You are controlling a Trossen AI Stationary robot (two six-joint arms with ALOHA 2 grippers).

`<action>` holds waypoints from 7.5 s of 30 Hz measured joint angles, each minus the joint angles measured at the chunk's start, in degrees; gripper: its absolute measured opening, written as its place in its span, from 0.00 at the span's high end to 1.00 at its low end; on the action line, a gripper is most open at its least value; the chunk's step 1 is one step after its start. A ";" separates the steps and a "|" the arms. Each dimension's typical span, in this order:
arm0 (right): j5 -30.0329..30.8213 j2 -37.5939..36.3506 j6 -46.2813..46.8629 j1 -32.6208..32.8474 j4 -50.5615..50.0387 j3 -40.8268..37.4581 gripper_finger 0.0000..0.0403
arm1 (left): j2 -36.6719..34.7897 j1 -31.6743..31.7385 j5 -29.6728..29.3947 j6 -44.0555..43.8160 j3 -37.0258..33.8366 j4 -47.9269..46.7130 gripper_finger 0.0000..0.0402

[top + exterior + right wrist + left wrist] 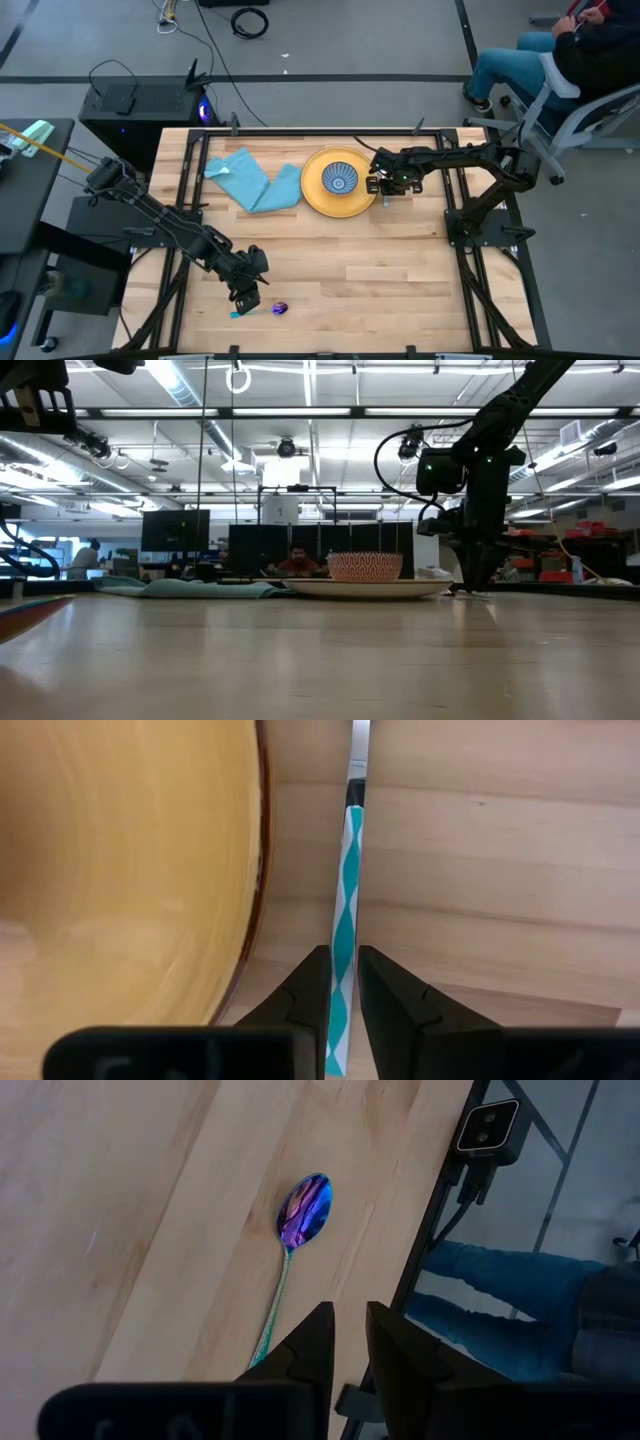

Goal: Set table place
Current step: Put the white green fork to the right of the yellow plate, then put the blue spoon into the blue bowl

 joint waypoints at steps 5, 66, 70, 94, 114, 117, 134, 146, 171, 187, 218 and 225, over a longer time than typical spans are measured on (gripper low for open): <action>0.16 0.00 -0.01 0.00 0.00 0.00 0.85 | 0.00 -0.02 0.00 -0.02 0.00 0.00 0.84; 9.62 -39.56 13.57 47.25 -10.24 0.00 0.77 | -0.02 -0.02 0.00 -0.02 0.00 0.07 0.84; 11.35 -39.56 11.08 53.84 -7.92 0.00 0.77 | -0.02 0.00 -0.11 0.00 0.00 0.19 0.85; 15.88 -39.54 0.52 70.22 1.53 0.00 0.78 | -0.02 16.48 -31.82 1.44 -0.04 35.70 0.84; 18.69 -39.54 1.49 70.25 3.02 0.00 0.78 | -0.01 22.72 -3.27 2.70 2.86 58.54 0.86; 18.69 -39.54 1.51 70.25 3.00 0.00 0.78 | -0.81 18.08 -1.52 2.50 7.75 57.54 0.85; 18.67 -39.52 1.54 70.25 2.96 0.00 0.79 | 2.99 -3.72 -25.30 -5.00 54.71 -15.59 0.88; 18.69 -39.53 1.46 70.20 2.56 0.00 0.79 | 15.74 -8.86 -11.56 -14.60 42.59 -43.01 0.89; 19.98 -39.52 1.46 70.07 2.04 0.00 0.79 | 24.41 -5.81 -3.03 -5.59 13.42 -11.28 0.72; 21.75 -39.53 1.04 70.07 1.35 0.02 0.79 | 29.37 -5.33 -1.58 4.77 13.44 -10.59 0.67; 21.75 -39.52 -0.07 70.07 0.83 0.02 0.79 | 30.77 -4.50 3.69 1.09 13.55 -2.92 0.68; 21.75 -39.52 -0.09 70.07 0.83 0.02 0.79 | 30.77 -4.50 2.98 0.18 13.55 -1.34 0.69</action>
